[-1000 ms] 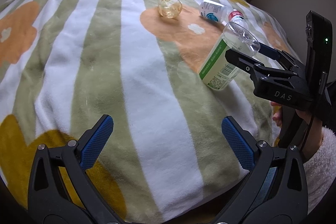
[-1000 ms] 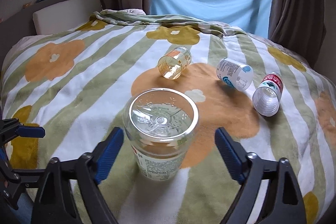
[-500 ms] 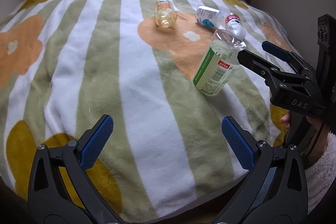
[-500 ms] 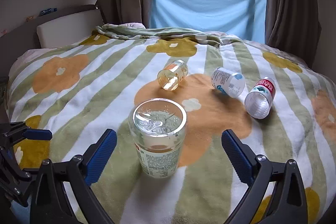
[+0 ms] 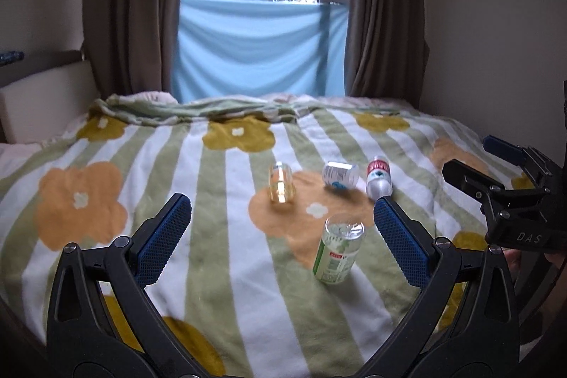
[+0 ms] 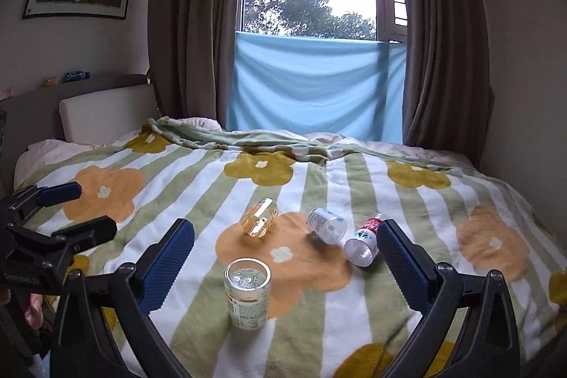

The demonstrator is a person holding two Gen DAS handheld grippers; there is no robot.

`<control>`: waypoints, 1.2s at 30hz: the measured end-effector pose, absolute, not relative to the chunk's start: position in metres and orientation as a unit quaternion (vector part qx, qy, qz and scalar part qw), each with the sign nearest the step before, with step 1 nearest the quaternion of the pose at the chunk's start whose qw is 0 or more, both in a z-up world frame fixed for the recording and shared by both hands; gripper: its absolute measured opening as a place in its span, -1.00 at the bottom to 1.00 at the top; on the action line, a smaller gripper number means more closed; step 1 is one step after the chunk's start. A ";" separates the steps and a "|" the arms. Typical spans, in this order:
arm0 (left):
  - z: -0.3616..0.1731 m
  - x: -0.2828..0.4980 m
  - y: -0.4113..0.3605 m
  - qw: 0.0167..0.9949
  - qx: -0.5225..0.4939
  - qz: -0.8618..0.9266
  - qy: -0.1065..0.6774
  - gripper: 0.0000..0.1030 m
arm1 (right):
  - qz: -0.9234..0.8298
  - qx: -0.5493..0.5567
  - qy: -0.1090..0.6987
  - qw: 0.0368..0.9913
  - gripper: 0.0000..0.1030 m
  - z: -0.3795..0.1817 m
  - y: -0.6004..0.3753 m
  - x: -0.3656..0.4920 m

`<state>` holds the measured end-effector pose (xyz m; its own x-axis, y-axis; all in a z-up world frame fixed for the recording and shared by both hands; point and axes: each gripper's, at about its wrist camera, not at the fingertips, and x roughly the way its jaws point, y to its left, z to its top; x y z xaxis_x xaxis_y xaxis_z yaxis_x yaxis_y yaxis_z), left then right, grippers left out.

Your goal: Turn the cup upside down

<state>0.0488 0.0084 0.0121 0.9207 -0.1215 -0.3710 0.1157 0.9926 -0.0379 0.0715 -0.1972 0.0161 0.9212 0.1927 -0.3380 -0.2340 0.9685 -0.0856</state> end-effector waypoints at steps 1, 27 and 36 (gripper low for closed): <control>0.015 0.043 0.008 0.982 -0.009 -0.057 0.179 0.99 | 0.099 -0.065 0.161 0.980 0.99 0.018 -0.199 0.066; 0.009 0.009 0.010 0.992 -0.025 -0.013 0.120 0.99 | 0.052 -0.044 0.140 0.988 0.99 0.017 -0.209 0.031; 0.009 0.007 0.008 0.993 -0.027 -0.014 0.117 0.99 | 0.047 -0.038 0.139 0.988 0.99 0.019 -0.210 0.031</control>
<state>0.0072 0.0080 0.0086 0.9721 -0.0339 -0.2320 0.0212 0.9981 -0.0572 0.0314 -0.2102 0.0187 0.9568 0.0829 -0.2786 -0.1040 0.9927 -0.0616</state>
